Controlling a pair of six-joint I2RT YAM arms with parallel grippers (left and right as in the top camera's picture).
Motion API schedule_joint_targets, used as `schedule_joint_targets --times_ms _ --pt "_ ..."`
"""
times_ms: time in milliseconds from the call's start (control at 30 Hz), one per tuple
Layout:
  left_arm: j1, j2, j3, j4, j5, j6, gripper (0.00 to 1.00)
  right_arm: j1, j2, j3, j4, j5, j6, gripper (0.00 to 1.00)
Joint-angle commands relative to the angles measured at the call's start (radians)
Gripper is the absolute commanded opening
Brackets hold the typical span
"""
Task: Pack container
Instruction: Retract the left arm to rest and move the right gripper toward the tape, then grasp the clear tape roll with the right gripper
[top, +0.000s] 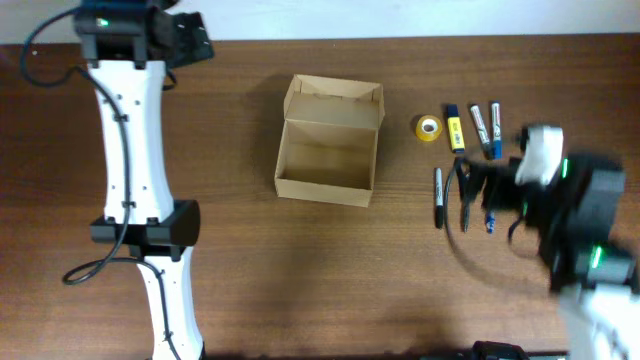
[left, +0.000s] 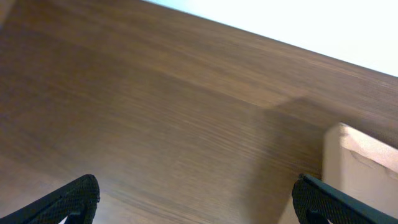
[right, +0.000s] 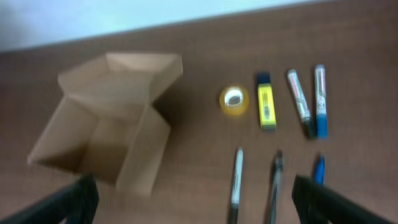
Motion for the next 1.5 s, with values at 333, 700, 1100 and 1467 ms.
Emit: schedule_joint_targets --times_ms 333,700,1100,1467 --pt "0.045 -0.009 -0.008 -0.001 -0.008 0.016 1.0 0.04 0.721 0.782 -0.374 -0.009 0.02 0.99" --pt "0.045 -0.009 -0.008 -0.001 -0.008 0.016 1.0 0.174 0.98 1.017 -0.435 0.156 -0.01 0.99" --pt "0.045 -0.009 -0.008 -0.001 -0.008 0.016 1.0 0.175 1.13 1.017 -0.44 0.228 0.044 0.83" --pt "0.045 -0.009 -0.008 -0.001 -0.008 0.016 1.0 0.161 1.262 1.017 -0.438 0.274 0.066 0.8"
